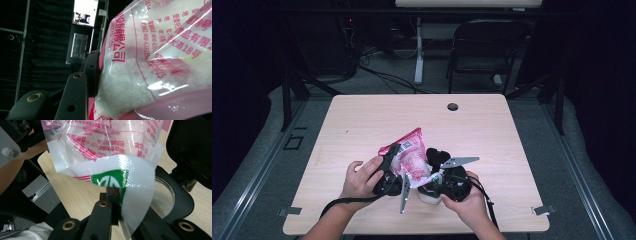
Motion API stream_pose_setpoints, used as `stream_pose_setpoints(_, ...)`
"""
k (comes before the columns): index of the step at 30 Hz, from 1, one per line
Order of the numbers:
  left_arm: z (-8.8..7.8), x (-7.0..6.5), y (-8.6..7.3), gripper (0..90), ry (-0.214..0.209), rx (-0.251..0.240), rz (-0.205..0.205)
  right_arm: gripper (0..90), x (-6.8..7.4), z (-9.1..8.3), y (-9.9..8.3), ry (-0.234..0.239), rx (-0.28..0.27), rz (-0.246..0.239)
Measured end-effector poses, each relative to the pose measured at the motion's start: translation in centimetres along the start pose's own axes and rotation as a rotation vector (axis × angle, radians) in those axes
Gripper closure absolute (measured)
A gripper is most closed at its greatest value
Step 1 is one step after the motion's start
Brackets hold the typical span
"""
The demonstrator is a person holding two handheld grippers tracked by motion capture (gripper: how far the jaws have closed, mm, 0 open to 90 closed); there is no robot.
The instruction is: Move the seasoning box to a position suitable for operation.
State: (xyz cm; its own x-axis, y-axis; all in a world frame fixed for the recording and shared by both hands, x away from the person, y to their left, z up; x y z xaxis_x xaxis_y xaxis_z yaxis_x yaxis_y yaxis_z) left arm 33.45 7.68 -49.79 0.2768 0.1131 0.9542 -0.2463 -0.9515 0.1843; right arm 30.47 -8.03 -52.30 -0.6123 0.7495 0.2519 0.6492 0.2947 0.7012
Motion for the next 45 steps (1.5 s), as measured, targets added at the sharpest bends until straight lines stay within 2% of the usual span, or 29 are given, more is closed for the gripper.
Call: stream_pose_setpoints(45,-0.25,0.23,0.32,65.1,0.012,-0.007,0.004,89.7,0.07,0.01,0.03,0.002,-0.004,0.001)
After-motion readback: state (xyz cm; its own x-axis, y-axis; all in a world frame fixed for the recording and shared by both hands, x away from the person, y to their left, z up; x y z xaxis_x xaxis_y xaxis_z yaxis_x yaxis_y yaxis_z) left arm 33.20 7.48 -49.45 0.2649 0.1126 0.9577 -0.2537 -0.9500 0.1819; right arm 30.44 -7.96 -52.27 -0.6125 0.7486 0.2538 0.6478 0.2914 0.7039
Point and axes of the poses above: each handheld gripper's, and its own axes: z roughly forward along the jaws, y roughly out of its top, x roughly to its left, the point moved 6 cm from there along z, roughly forward along the jaws, and after that the axes turned 9 degrees about -y, right-handed, at the moved point
